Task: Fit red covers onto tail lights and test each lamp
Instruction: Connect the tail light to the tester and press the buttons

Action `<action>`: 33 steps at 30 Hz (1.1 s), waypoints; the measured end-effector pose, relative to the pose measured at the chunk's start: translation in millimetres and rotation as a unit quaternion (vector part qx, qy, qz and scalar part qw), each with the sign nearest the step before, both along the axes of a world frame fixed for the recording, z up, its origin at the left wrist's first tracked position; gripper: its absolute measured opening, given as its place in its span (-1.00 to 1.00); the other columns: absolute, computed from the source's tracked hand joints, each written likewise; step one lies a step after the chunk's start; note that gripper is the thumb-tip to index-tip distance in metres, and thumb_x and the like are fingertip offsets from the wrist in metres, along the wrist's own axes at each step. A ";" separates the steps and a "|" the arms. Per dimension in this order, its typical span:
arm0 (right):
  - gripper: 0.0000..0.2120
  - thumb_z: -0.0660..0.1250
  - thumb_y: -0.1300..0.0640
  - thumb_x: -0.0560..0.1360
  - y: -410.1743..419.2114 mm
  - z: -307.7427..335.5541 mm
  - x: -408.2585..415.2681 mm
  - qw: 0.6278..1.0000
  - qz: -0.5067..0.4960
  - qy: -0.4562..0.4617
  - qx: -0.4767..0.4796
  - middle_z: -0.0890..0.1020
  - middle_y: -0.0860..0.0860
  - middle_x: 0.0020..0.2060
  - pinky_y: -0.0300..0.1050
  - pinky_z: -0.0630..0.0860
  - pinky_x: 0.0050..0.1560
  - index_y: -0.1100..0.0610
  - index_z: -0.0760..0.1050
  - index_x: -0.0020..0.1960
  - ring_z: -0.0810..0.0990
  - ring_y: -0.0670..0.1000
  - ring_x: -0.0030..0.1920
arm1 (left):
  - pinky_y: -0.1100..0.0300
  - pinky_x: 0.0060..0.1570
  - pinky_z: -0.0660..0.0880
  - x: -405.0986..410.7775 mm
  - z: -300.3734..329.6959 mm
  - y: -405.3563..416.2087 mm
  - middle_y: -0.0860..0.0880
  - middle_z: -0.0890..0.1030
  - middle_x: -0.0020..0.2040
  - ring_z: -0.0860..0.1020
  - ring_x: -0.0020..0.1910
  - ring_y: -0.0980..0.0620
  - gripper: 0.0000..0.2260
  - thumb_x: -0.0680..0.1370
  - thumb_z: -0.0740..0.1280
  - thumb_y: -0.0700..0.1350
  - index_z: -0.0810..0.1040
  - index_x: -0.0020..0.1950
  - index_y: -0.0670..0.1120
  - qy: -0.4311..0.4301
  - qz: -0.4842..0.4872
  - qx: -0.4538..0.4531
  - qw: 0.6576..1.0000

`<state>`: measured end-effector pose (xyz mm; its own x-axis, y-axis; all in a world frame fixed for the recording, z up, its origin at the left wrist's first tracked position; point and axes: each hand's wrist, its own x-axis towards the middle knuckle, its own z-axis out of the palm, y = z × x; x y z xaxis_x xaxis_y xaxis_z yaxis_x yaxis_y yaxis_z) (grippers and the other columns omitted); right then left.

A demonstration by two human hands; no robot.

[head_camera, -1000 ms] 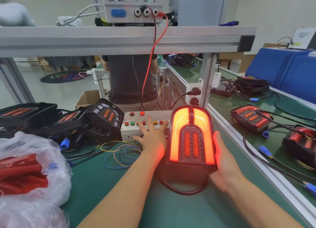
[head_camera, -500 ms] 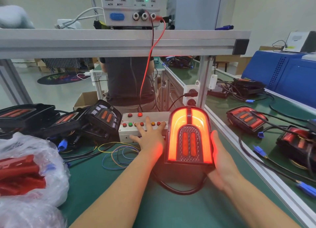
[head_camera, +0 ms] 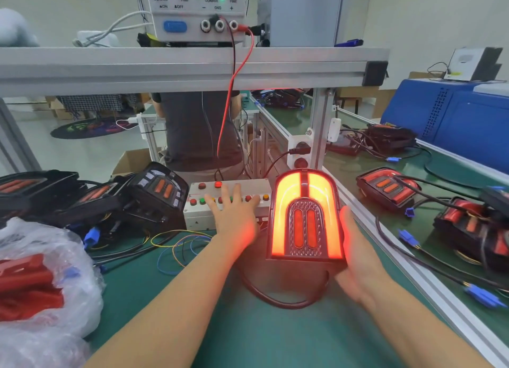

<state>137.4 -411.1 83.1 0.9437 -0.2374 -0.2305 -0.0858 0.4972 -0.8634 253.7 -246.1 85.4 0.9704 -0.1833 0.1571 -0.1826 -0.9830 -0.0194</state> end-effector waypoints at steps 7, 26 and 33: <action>-0.49 0.13 -0.29 0.53 0.7 3.0 3.3 1.000 0.002 -0.013 0.018 0.72 0.08 -0.01 -0.03 0.65 -0.12 0.05 0.63 0.13 0.72 0.05 -0.06 | -0.41 0.33 -0.26 4.8 -1.8 -0.7 -0.13 -0.05 0.57 -0.18 0.52 -0.25 -0.40 0.52 0.27 -0.11 0.16 0.50 0.20 -0.031 -0.007 0.031 0.999; -0.57 0.15 -0.20 0.60 -28.4 -6.6 -9.6 0.987 -0.073 0.092 -0.106 0.73 0.10 -0.21 -0.02 0.59 -0.26 0.10 0.63 -0.02 0.70 0.11 -0.24 | -0.06 0.42 0.11 -3.4 33.7 47.2 -0.01 0.34 0.41 0.22 0.43 -0.05 -0.40 0.44 0.19 -0.38 0.38 0.40 0.10 0.007 -0.091 -0.234 0.968; -0.62 0.13 -0.08 0.65 -38.6 -6.8 -4.0 0.968 -0.058 0.173 -0.170 0.71 0.19 -0.16 0.05 0.59 -0.20 0.16 0.58 0.04 0.64 0.19 -0.13 | 0.12 0.34 0.19 -20.2 13.5 98.0 0.13 0.50 0.29 0.38 0.31 0.08 -0.54 0.51 0.25 -0.23 0.46 0.35 0.17 0.148 -0.220 -0.016 0.964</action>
<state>133.5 -449.7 76.3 0.7861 -0.4551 -0.4183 -0.3602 0.2128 -0.9083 233.5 -148.1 98.8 0.8027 -0.5875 -0.1023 -0.5754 -0.8081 0.1261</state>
